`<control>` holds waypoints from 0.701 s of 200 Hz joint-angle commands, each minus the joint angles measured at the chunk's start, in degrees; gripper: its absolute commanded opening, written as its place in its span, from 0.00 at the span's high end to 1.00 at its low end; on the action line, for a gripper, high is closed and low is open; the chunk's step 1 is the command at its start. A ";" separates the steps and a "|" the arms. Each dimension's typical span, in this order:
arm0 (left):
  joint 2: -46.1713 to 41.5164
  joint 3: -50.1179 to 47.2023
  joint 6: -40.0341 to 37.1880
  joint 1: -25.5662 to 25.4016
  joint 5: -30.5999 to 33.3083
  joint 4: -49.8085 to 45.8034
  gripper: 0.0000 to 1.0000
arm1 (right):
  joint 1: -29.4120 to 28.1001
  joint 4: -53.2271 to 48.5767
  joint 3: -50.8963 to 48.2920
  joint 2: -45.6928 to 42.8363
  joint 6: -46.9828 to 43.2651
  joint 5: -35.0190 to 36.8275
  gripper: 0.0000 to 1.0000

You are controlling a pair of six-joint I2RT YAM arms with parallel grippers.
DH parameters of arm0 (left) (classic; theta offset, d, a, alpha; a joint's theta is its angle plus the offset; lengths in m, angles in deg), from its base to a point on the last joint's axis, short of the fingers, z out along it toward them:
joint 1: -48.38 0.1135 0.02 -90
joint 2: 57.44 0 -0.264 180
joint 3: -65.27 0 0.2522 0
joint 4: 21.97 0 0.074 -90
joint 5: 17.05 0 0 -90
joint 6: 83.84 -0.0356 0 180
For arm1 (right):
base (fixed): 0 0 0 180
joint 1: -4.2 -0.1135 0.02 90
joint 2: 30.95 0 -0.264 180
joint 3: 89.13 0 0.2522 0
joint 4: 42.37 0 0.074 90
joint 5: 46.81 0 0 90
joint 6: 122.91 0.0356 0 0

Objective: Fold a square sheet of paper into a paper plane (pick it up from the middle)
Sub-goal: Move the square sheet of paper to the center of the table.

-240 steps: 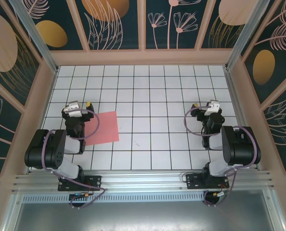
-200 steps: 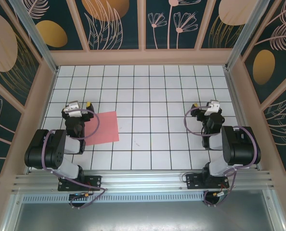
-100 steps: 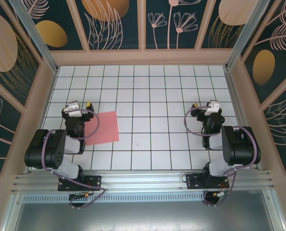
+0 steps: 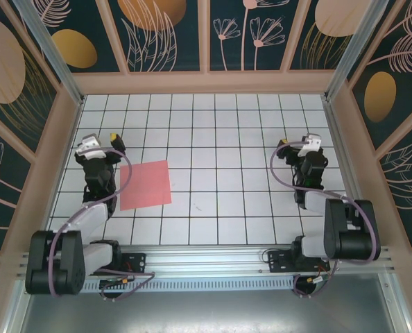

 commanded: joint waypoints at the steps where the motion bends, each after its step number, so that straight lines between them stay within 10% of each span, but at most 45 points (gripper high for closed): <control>1: -7.04 3.41 11.94 0.27 2.50 -22.05 0.01 | 0.29 -21.17 5.48 -7.32 9.05 -1.21 0.01; 27: -8.77 4.97 17.42 0.27 -13.76 -27.38 0.02 | 0.47 -43.61 15.15 -8.42 16.44 -7.42 0.01; 58: 2.35 10.04 23.59 0.06 -32.57 -37.92 0.02 | -0.31 -45.72 13.70 -8.84 16.00 -27.81 0.01; 140: 12.26 7.55 25.05 -9.66 -26.31 -52.49 0.03 | -12.28 -48.78 14.17 -6.19 18.77 -23.15 0.01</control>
